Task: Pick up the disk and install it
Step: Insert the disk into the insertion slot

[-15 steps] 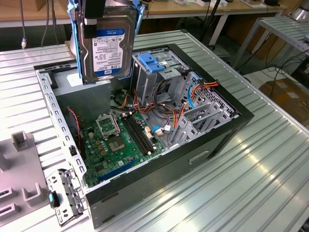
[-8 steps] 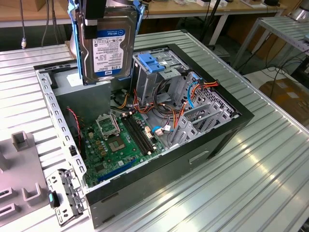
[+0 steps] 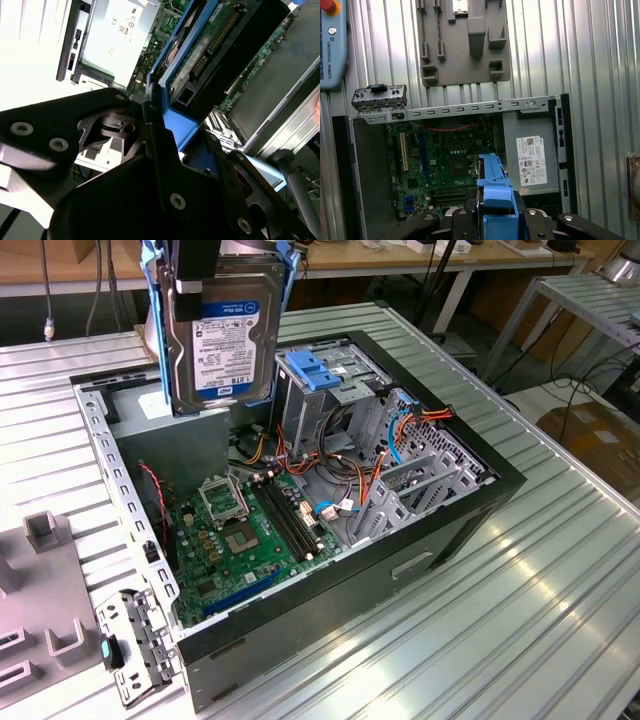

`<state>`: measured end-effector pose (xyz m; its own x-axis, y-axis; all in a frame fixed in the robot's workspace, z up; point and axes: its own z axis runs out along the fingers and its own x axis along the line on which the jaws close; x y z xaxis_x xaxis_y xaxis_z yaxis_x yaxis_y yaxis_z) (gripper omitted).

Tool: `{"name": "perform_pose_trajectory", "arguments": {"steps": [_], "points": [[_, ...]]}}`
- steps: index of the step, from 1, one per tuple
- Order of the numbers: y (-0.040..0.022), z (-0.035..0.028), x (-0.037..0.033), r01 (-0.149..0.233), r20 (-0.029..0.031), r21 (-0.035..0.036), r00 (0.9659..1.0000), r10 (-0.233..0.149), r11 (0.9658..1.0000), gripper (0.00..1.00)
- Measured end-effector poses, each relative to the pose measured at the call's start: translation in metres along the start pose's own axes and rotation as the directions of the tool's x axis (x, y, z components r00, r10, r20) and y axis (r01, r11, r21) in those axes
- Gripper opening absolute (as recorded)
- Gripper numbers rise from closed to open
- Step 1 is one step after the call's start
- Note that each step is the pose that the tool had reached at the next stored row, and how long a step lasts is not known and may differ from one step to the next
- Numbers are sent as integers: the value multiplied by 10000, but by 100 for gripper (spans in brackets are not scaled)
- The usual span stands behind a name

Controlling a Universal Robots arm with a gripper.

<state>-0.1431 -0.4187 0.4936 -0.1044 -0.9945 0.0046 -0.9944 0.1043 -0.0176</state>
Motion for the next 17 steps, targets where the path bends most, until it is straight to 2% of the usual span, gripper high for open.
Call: {"name": "perform_pose_trajectory", "arguments": {"steps": [3, 8, 12, 14, 17], "points": [[-2, 0, 26, -1, 0, 0, 10000, 1, 10000, 37], [-16, 2, 159, 0, 1, 1, 10000, 0, 10000, 37], [-25, 1, 222, -1, -1, 0, 10000, 1, 10000, 37], [-32, 2, 274, -1, 0, 0, 10000, 1, 10000, 37], [-35, 3, 304, -1, 1, 0, 10000, 1, 10000, 37]]}}
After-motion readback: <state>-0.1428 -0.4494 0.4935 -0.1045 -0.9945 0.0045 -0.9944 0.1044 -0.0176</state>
